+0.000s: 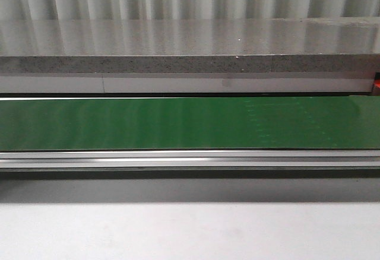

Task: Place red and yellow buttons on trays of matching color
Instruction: 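Move the left gripper over the cluster of red and yellow buttons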

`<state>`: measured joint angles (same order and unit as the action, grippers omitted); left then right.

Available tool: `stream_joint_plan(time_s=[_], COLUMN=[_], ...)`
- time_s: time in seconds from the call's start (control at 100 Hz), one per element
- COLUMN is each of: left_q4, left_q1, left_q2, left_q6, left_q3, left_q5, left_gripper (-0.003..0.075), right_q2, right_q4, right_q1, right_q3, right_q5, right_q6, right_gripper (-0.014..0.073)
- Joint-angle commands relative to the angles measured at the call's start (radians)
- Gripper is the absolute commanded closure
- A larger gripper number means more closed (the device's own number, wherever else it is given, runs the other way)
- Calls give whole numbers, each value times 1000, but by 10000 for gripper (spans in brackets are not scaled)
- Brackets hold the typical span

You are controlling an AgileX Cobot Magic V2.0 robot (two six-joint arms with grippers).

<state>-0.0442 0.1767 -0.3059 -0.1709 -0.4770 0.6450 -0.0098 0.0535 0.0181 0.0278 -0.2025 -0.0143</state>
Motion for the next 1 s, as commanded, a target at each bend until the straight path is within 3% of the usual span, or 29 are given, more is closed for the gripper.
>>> stream_joint_plan(time_s=[0.0, 0.16, 0.58, 0.69, 0.84, 0.89, 0.99], left_q4=[14, 50, 44, 44, 44, 38, 33], left_q1=[9, 9, 9, 9, 9, 9, 9], left_q2=[-98, -201, -238, -238, -238, -238, -238], left_q6=[-4, -4, -4, -4, -42, -65, -100], left_q3=[-133, -238, -241, -241, -241, -241, -241], left_q5=[104, 263, 294, 327, 375, 388, 397], left_gripper=[740, 740, 724, 580, 195, 104, 38], right_q2=[-17, -17, -17, -17, -17, -17, -17], right_q4=[-10, -10, -10, -10, -10, -10, -10], right_q1=[2, 2, 2, 2, 2, 2, 2], right_q3=[1, 1, 1, 1, 1, 1, 1], right_q5=[83, 83, 83, 83, 83, 83, 83], right_q6=[-3, -3, -3, -3, -3, -3, -3], right_gripper=[661, 661, 661, 661, 661, 661, 661])
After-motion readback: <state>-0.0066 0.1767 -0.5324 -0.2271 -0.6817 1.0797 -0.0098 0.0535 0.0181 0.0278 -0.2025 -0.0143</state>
